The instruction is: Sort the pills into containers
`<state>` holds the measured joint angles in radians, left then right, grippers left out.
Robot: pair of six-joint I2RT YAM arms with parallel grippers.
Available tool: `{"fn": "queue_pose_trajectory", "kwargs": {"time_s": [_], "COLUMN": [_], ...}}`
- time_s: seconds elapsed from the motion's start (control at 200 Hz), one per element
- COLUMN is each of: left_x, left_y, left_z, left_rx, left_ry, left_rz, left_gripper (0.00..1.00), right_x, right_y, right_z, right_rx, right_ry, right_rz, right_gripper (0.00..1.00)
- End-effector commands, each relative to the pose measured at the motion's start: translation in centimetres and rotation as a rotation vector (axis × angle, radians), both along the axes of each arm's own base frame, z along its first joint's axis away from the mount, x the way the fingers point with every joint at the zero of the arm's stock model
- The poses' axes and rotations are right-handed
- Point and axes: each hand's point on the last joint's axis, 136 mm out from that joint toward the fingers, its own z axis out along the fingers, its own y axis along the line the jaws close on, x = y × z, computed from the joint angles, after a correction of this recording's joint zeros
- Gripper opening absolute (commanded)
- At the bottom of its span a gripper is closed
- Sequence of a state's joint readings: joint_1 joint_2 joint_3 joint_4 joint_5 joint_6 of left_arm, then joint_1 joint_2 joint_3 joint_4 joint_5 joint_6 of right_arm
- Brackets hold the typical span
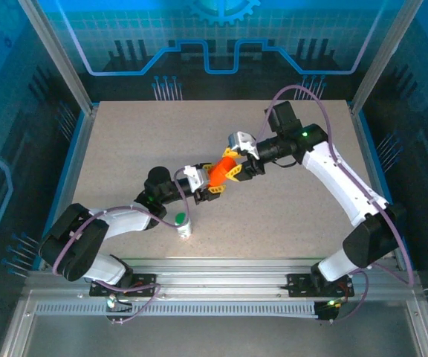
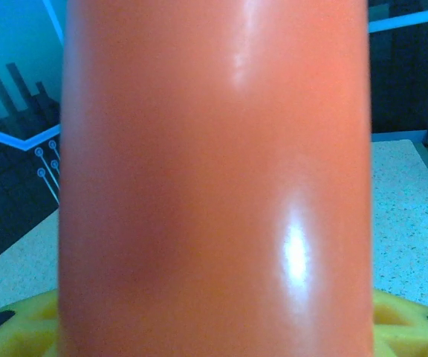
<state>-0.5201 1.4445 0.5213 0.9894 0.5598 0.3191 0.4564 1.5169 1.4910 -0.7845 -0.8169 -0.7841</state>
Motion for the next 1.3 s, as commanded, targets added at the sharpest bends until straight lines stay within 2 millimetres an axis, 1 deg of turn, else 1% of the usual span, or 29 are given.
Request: {"fn": "queue_pose_trajectory", "kwargs": {"time_s": [0.0,0.08,0.16,0.205,0.26,0.315,0.385,0.405,0.43,0.53,0.595,0.645,0.715,0.816,0.926,1.126,1.191,1.246,1.296], "left_x": [0.8,1.2,1.6,1.9,2.1,2.3,2.4,2.4,2.4,2.5,2.5,2.5,2.4,2.4,2.4,2.3,2.2,2.1,1.9], "left_y": [0.0,0.2,0.4,0.5,0.6,0.6,0.3,0.2,0.1,0.0,0.0,-0.1,-0.2,-0.2,-0.2,-0.2,-0.2,-0.3,-0.3], "left_z": [4.4,4.6,4.7,4.7,4.7,4.4,4.0,3.8,3.7,3.1,2.9,2.7,2.7,2.5,2.3,2.1,2.1,2.1,2.1], "left_rx": [-0.055,-0.048,-0.043,-0.041,-0.035,-0.019,0.007,0.014,0.018,0.021,0.021,0.021,0.018,0.019,0.021,0.019,0.014,0.008,-0.001], "left_ry": [-0.14,-0.159,-0.172,-0.18,-0.192,-0.207,-0.223,-0.224,-0.225,-0.224,-0.225,-0.224,-0.23,-0.229,-0.23,-0.228,-0.224,-0.218,-0.209], "left_rz": [0.035,0.059,0.087,0.108,0.128,0.149,0.164,0.168,0.172,0.179,0.186,0.189,0.184,0.184,0.184,0.182,0.178,0.169,0.157], "left_gripper": [0.0,0.0,0.0,0.0,0.0,0.0,0.0,0.0,0.0,0.0,0.0,0.0,0.0,0.0,0.0,0.0,0.0,0.0,0.0], "right_x": [1.4,1.5,2.0,2.7,3.8,4.8,5.5,5.7,6.0,6.5,6.6,6.8,7.2,7.3,7.3,7.5,7.3,7.0,6.0], "right_y": [0.6,0.6,0.5,0.0,-0.9,-1.6,-1.9,-2.1,-2.4,-2.6,-2.9,-3.5,-4.3,-4.6,-4.6,-4.4,-3.8,-3.3,-2.2], "right_z": [-2.2,-3.5,-4.7,-5.3,-5.8,-5.9,-5.2,-4.9,-4.6,-2.7,-1.5,-0.9,-0.5,-0.2,0.0,1.4,2.5,4.2,6.1], "right_rx": [-0.059,-0.069,-0.063,-0.057,-0.039,-0.003,0.065,0.087,0.114,0.249,0.31,0.339,0.375,0.405,0.438,0.444,0.435,0.437,0.434], "right_ry": [0.228,0.356,0.44,0.481,0.536,0.568,0.575,0.575,0.578,0.579,0.54,0.518,0.519,0.528,0.552,0.557,0.536,0.472,0.383], "right_rz": [-0.241,-0.352,-0.465,-0.565,-0.707,-0.829,-0.927,-0.961,-1.009,-1.096,-1.145,-1.189,-1.241,-1.262,-1.266,-1.218,-1.155,-1.067,-0.906], "right_gripper": [0.29,0.27,0.23,0.21,0.22,0.22,0.24,0.29,0.32,0.33,0.35,0.4,0.49,0.52,0.61,0.66,0.67,0.66,0.66]}}
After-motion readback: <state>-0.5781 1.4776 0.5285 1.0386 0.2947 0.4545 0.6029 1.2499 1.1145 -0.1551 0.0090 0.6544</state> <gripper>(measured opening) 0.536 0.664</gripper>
